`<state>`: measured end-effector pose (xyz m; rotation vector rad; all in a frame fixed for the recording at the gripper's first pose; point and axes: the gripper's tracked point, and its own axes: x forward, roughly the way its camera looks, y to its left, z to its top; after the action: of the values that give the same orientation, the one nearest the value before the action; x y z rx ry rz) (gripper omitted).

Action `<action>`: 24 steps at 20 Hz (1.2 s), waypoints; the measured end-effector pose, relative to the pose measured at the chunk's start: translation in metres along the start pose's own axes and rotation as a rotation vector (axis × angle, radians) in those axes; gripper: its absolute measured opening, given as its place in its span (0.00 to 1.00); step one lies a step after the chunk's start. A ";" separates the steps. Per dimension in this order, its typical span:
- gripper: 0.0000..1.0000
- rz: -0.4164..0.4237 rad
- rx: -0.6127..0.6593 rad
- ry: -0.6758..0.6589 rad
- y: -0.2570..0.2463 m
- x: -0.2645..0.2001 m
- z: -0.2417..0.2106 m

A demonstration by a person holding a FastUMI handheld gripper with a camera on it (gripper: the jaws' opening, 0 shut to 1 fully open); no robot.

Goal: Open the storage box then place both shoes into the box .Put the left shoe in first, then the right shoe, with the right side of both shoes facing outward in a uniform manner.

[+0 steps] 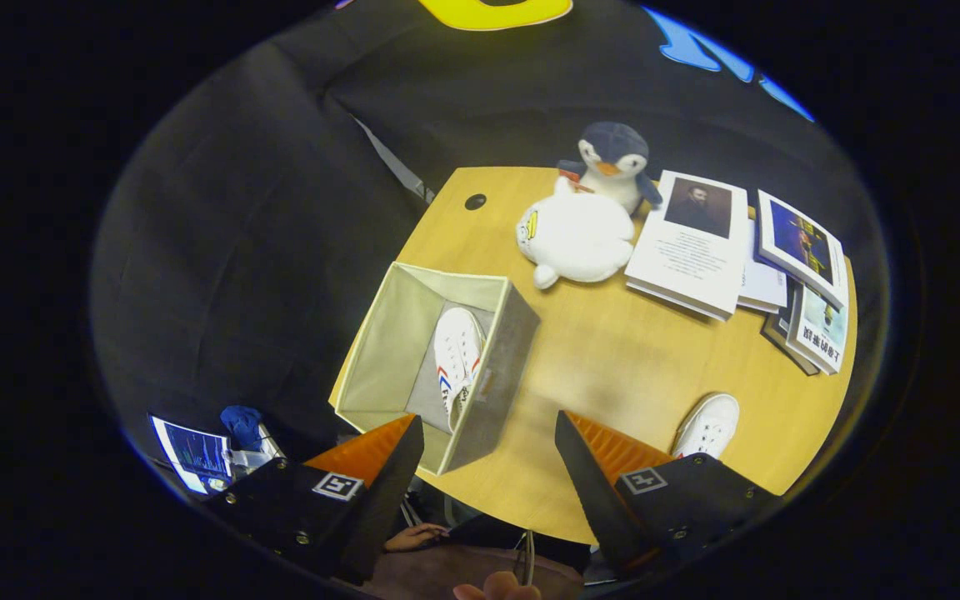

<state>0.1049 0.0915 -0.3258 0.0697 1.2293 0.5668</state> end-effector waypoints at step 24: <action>0.96 -0.291 0.339 0.104 -0.233 -0.006 -0.150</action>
<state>0.0553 -0.1491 -0.4544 0.1455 1.3985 0.1068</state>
